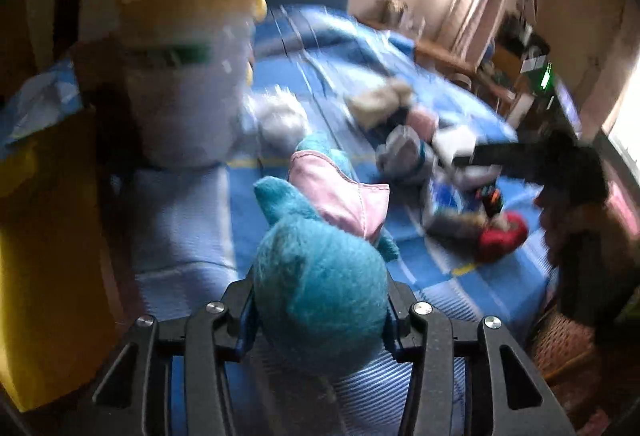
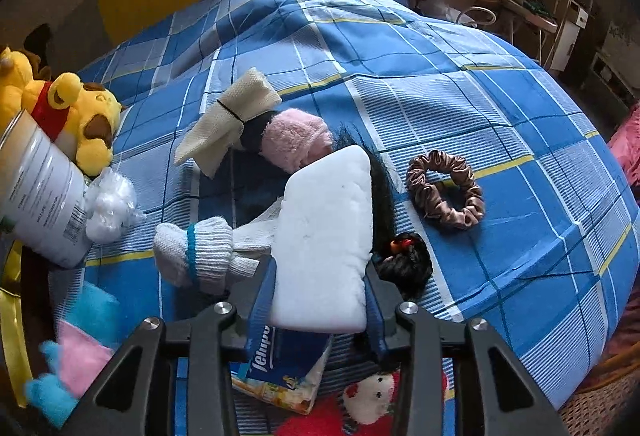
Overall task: Organize soft objects
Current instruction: 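Grasp the teal plush toy with the left gripper while the right grasps the white sponge block, then lower the teal plush into the gold tray and open the left gripper while the right carries the sponge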
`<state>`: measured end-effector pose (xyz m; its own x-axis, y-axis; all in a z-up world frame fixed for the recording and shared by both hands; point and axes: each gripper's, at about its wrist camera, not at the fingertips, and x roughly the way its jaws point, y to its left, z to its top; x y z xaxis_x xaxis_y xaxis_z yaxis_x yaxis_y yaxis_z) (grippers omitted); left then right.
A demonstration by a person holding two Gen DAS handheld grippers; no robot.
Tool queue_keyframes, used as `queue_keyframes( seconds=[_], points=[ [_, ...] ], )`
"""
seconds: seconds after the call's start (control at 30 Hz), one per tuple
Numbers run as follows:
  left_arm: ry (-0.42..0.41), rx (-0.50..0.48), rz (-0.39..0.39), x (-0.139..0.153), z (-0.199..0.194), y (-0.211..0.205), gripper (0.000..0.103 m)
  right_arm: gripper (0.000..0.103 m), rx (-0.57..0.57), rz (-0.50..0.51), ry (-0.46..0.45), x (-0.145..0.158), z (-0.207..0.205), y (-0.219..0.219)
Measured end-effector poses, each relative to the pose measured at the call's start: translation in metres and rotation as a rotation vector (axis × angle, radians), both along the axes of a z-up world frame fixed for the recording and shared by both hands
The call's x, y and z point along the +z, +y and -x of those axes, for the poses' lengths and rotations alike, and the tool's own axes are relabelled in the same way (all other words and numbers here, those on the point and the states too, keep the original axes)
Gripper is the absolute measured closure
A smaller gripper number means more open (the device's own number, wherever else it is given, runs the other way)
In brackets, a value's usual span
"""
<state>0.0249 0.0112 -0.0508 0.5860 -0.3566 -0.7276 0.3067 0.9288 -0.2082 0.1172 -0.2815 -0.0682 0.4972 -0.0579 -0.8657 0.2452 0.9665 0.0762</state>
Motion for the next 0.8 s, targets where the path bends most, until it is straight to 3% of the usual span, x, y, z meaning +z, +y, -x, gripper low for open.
queue_keyframes(
  seconds=[0.13,0.33,0.5,0.63,0.7,0.77,0.8],
  points=[
    [-0.067,0.072,0.043,0.032,0.007,0.031,0.054,0.063,0.002,0.007,-0.002,0.000,0.001,0.001],
    [-0.109,0.334,0.073,0.059,0.001,0.114,0.051,0.063,-0.006,0.010,-0.004,0.001,0.002,0.000],
    [-0.017,0.496,0.010,0.039,-0.035,0.169,0.049,0.063,-0.012,0.026,-0.005,0.000,0.002,0.000],
    [0.037,0.573,-0.047,0.019,-0.053,0.184,0.037,0.063,-0.018,0.051,-0.018,0.002,0.002,-0.001],
    [0.034,0.598,-0.067,0.016,-0.054,0.190,0.031,0.063,-0.012,0.059,-0.040,0.005,0.003,0.000],
    [0.022,0.599,-0.075,0.013,-0.047,0.197,0.018,0.063,-0.005,0.069,-0.055,0.008,0.002,0.002],
    [0.013,0.602,-0.076,0.013,-0.044,0.199,0.018,0.063,-0.001,0.073,-0.060,0.009,0.001,0.004]
  ],
)
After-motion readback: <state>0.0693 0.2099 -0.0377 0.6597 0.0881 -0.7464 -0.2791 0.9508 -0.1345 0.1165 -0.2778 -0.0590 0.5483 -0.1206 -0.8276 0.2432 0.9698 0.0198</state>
